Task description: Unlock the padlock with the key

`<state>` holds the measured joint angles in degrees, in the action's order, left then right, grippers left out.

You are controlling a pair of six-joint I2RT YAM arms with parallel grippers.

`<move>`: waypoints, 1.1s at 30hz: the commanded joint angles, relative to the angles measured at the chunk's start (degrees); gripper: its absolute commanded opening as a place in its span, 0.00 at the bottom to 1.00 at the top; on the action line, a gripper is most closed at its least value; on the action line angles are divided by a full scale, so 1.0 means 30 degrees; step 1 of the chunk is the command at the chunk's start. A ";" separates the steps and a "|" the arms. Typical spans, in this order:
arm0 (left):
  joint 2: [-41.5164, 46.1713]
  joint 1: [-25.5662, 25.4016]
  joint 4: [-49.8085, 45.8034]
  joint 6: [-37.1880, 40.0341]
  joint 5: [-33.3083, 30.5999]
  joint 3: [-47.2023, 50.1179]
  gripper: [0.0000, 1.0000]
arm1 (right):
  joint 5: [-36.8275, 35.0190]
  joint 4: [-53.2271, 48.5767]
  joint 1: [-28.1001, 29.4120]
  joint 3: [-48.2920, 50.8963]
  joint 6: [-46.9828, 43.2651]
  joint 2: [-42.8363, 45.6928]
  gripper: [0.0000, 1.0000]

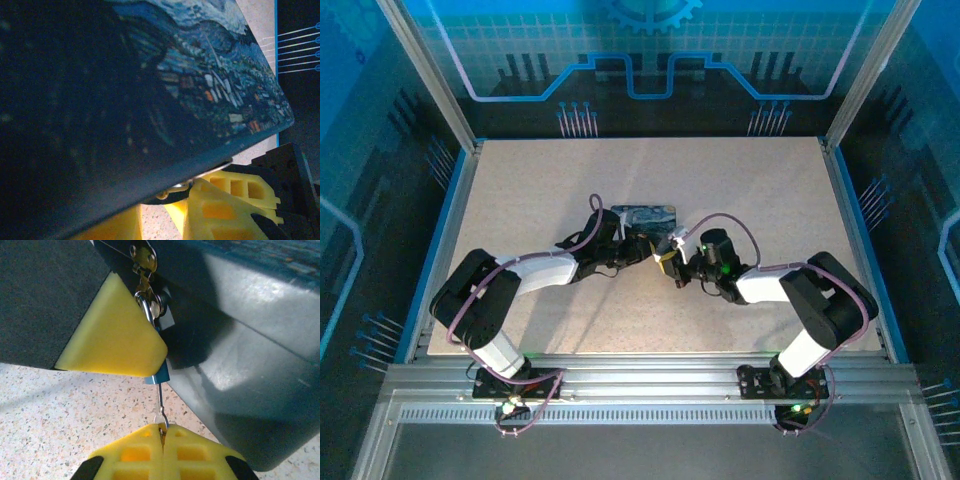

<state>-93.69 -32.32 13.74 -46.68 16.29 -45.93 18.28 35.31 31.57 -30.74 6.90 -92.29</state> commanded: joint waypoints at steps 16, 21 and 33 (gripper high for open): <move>-0.0029 -0.0546 -0.0213 -0.0217 0.1967 -0.0466 0.08 | -0.0074 0.2406 0.0694 -0.1994 -0.1248 -0.0826 0.00; -0.0328 -0.0544 -0.0216 -0.0028 0.1785 -0.0273 0.08 | 0.1050 0.3482 0.0666 -0.2340 0.0281 -0.0701 0.00; -0.2035 -0.0533 0.1094 -0.0517 0.1974 -0.0009 0.11 | 0.1329 0.0512 0.0781 -0.2515 0.1341 -0.0804 0.00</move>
<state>-97.51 -32.05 15.03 -48.14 17.61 -46.41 16.78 32.71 32.60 -33.95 8.29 -96.16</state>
